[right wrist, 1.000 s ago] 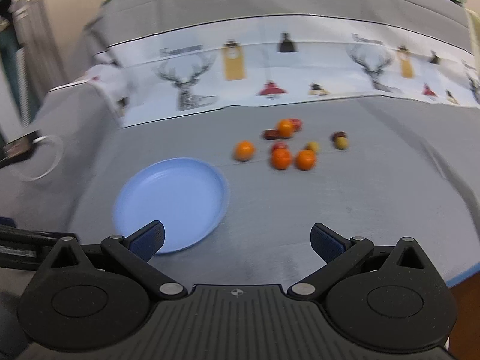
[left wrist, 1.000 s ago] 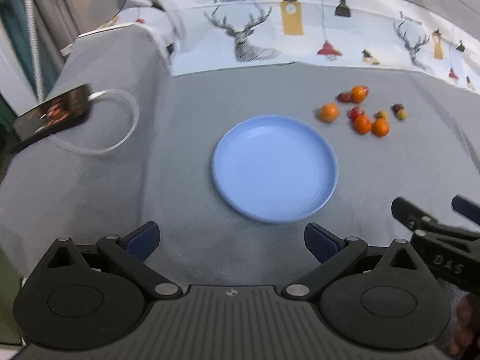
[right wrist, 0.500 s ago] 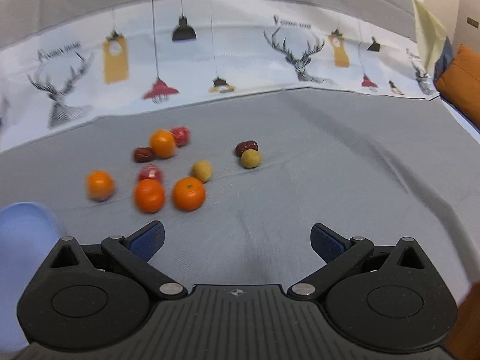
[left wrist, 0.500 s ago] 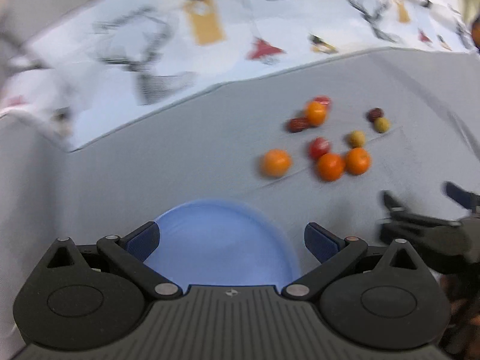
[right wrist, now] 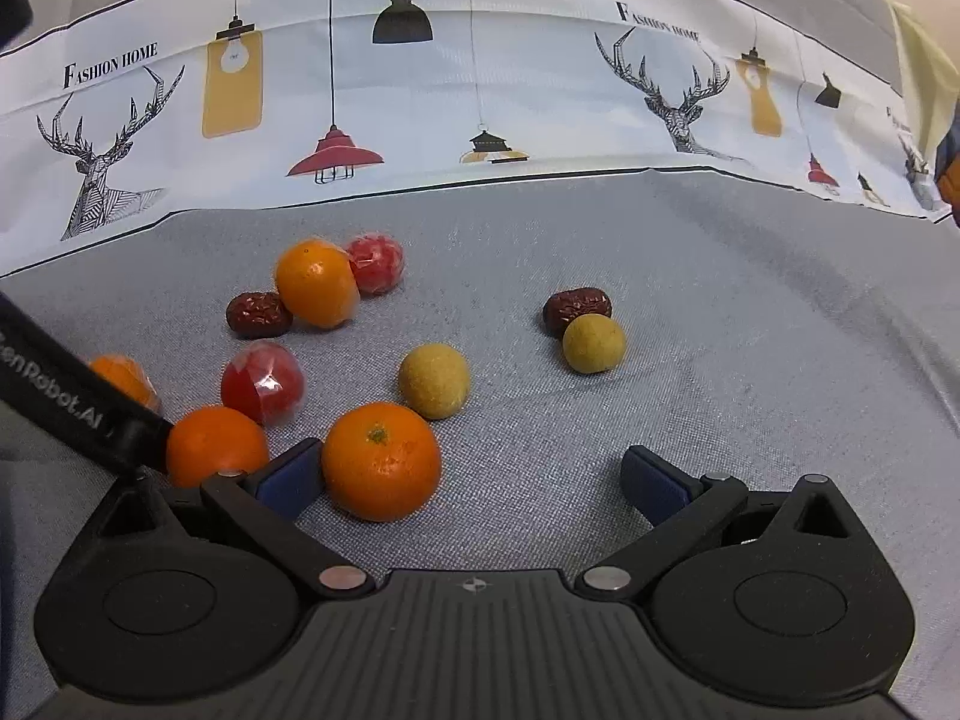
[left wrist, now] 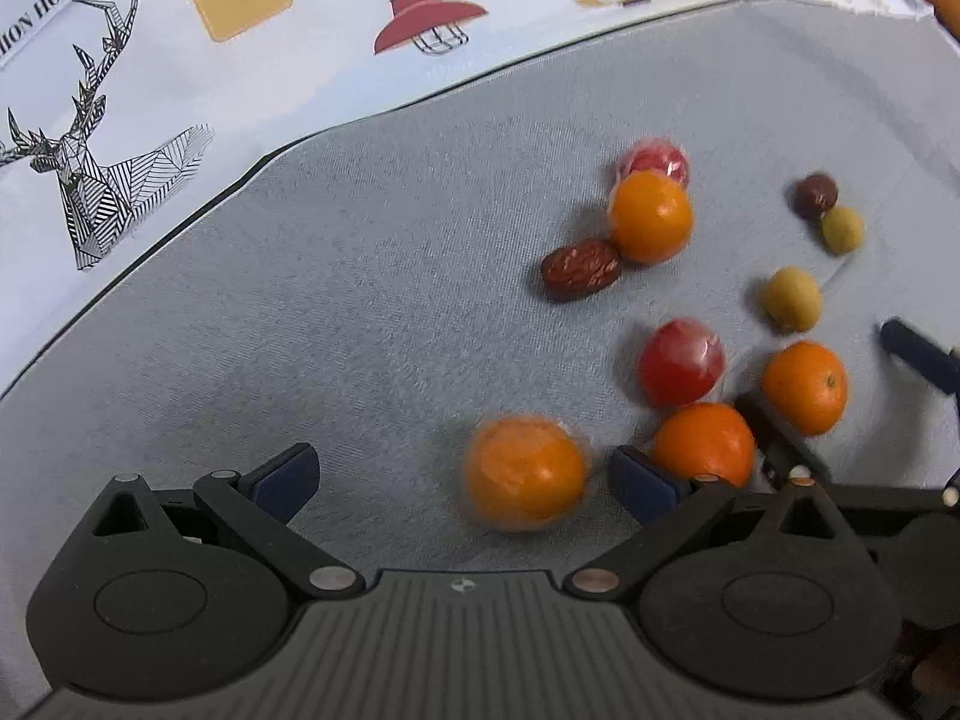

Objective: Organize fruits
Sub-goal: 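Grasp a mandarin with the left tool while the right tool grasps another mandarin, then carry both mandarins to the blue plate and open both tools to release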

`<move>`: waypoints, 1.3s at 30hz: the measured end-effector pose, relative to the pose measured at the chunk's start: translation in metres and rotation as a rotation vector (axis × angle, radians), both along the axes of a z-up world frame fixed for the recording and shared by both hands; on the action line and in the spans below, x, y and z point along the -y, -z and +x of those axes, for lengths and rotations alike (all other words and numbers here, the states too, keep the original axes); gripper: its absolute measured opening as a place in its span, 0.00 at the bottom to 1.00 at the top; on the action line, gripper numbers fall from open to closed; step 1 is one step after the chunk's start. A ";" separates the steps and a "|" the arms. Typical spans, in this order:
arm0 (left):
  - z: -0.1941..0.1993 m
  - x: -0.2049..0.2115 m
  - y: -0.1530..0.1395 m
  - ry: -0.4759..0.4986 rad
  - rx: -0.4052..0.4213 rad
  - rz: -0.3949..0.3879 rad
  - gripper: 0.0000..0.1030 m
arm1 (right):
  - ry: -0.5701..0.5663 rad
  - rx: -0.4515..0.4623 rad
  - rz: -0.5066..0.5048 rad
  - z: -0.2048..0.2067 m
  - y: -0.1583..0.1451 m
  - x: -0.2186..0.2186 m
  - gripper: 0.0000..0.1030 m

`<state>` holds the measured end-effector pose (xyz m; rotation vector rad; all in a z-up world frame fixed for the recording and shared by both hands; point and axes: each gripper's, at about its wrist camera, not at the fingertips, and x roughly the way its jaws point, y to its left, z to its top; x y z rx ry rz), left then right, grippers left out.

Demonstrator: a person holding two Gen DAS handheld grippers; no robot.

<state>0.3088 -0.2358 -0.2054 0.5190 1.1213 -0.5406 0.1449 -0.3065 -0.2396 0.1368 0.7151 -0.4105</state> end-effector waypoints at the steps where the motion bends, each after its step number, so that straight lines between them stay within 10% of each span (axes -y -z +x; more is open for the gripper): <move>1: -0.001 0.000 0.000 0.002 0.001 0.000 0.99 | 0.001 0.000 0.003 0.000 0.000 0.001 0.99; 3: -0.006 0.002 -0.003 0.031 0.008 -0.019 0.85 | 0.002 0.000 0.006 0.000 0.000 0.001 0.99; 5: -0.015 0.004 -0.011 0.072 -0.007 -0.060 0.41 | 0.002 -0.004 0.004 -0.002 -0.001 0.000 0.96; 6: -0.020 0.006 -0.014 0.083 0.005 -0.064 0.40 | -0.002 0.002 0.004 -0.004 -0.002 -0.002 0.82; 7: -0.025 0.007 -0.018 0.095 0.036 -0.072 0.40 | -0.019 0.024 0.004 -0.008 -0.004 -0.005 0.45; 8: -0.029 0.007 -0.022 0.108 0.065 -0.076 0.40 | -0.035 0.041 -0.009 -0.011 -0.007 -0.008 0.35; 20: -0.139 -0.076 -0.138 -0.082 0.152 -0.124 0.40 | 0.227 0.114 -0.013 -0.083 -0.074 0.029 0.35; 33: -0.304 -0.220 -0.181 -0.360 0.096 -0.101 0.40 | -0.181 0.133 0.224 -0.233 -0.177 -0.095 0.35; 39: -0.347 -0.247 -0.186 -0.414 0.149 -0.125 0.40 | -0.346 0.148 0.165 -0.268 -0.200 -0.150 0.35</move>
